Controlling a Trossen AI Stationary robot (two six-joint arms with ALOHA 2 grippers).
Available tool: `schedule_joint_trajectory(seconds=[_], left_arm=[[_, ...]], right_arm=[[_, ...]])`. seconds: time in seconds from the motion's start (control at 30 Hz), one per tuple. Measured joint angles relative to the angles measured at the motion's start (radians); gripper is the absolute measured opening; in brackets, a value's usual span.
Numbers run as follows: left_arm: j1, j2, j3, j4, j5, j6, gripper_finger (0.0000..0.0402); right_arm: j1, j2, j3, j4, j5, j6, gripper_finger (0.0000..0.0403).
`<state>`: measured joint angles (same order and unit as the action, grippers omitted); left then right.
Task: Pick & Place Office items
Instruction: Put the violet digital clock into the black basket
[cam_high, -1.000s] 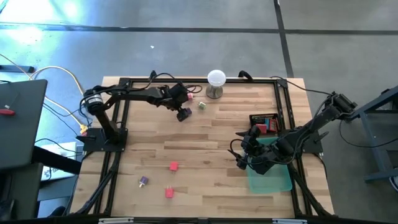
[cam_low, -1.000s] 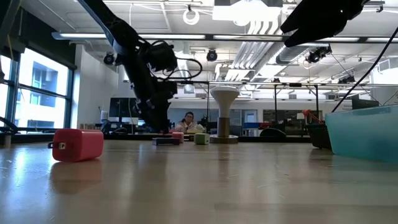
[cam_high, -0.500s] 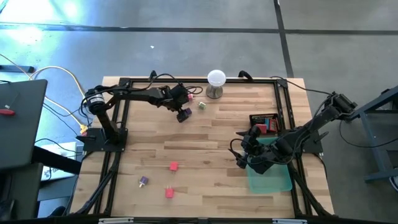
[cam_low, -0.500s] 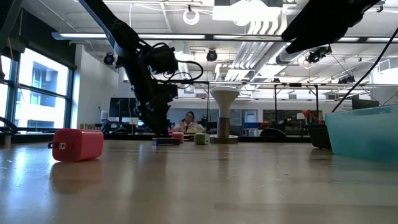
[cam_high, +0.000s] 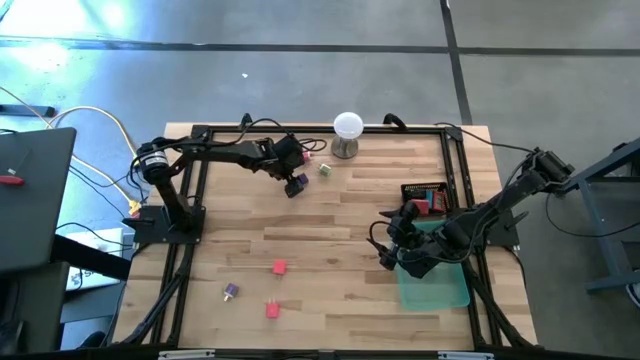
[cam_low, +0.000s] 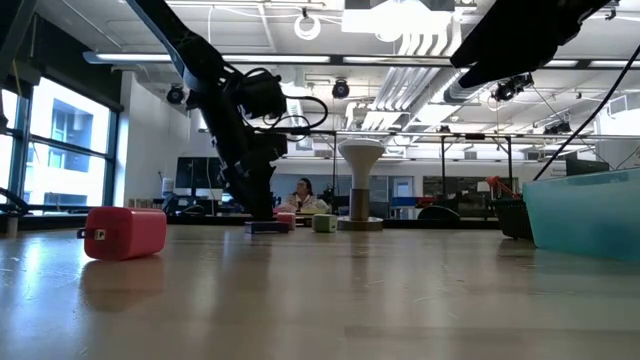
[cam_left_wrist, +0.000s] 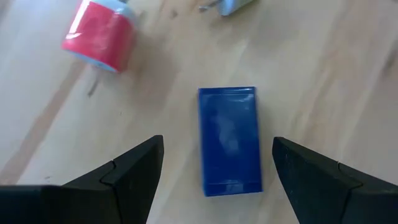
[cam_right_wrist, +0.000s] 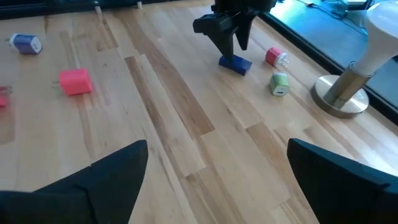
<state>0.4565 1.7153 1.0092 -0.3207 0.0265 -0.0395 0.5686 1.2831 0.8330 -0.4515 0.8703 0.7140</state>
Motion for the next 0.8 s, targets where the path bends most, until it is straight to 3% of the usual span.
schedule_joint_trajectory(seconds=[0.8], left_arm=[[-0.015,0.000,-0.033,0.028,-0.002,0.008,0.0294]], right_arm=[[0.000,0.000,0.000,0.000,-0.014,-0.002,0.0374]])
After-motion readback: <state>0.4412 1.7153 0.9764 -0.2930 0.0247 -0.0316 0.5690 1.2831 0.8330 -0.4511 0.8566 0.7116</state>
